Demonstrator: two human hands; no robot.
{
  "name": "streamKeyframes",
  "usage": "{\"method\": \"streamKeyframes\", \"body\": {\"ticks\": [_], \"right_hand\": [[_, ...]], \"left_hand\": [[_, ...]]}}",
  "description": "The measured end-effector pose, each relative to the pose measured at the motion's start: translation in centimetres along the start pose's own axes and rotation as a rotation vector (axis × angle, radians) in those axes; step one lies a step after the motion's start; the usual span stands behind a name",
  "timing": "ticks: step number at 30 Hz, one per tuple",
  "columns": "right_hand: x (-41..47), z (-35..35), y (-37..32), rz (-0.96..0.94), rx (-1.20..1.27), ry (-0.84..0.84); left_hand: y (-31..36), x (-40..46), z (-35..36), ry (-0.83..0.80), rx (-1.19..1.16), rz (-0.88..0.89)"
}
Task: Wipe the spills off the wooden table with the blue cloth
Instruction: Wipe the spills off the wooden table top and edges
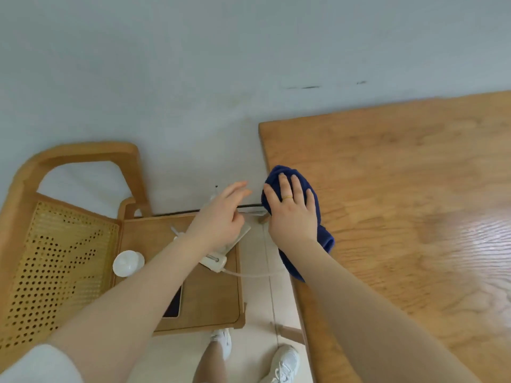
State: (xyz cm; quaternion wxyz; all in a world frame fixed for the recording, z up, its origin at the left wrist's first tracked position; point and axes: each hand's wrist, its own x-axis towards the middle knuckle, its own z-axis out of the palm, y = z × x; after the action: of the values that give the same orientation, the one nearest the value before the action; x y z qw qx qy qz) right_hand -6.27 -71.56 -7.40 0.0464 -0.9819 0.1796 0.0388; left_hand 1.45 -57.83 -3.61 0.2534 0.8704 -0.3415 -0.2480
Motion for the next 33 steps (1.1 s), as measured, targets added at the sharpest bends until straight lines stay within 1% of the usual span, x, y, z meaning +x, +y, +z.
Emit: {"method": "streamKeyframes", "body": {"ticks": [3, 7, 10, 12, 14, 18, 20, 24, 26, 28, 31, 33], "right_hand": [[5.3, -0.5, -0.5, 0.021, -0.023, 0.008], [11.7, -1.0, -1.1, -0.009, -0.071, 0.03], [13.9, -1.0, -1.4, -0.067, -0.126, -0.02], [13.2, -0.8, -1.2, -0.12, -0.149, -0.043], [10.8, -0.5, -0.8, -0.146, -0.159, -0.018], [7.1, -0.1, -0.1, -0.16, -0.1, 0.009], [8.5, 0.1, 0.0, -0.155, -0.087, 0.104], [13.2, 0.5, -1.1, -0.003, -0.053, 0.195], [12.5, 0.7, -1.8, 0.108, -0.011, 0.225], [9.7, 0.9, -2.1, 0.18, -0.026, 0.209], [5.9, 1.1, -2.1, 0.149, -0.096, 0.117], [6.1, 0.9, -1.6, 0.146, -0.095, 0.101]], "left_hand": [[-1.4, 4.1, -2.0, -0.012, -0.017, 0.041], [-4.0, 7.9, -4.2, -0.021, -0.01, 0.122], [-5.7, 10.7, -5.3, -0.064, 0.024, 0.13], [-6.1, 12.6, -5.7, -0.092, 0.056, 0.139], [-5.8, 14.5, -5.9, -0.121, 0.07, 0.181], [-4.2, 18.0, -6.1, -0.183, 0.074, 0.345], [-3.4, 19.3, -6.3, -0.222, 0.076, 0.391], [-2.9, 20.4, -7.1, -0.27, 0.022, 0.387], [-3.1, 20.6, -7.3, -0.295, -0.029, 0.348], [-3.4, 20.7, -7.1, -0.293, -0.022, 0.341], [-3.8, 20.3, -6.3, -0.269, 0.082, 0.391], [-3.9, 19.9, -5.7, -0.268, 0.152, 0.42]]}}
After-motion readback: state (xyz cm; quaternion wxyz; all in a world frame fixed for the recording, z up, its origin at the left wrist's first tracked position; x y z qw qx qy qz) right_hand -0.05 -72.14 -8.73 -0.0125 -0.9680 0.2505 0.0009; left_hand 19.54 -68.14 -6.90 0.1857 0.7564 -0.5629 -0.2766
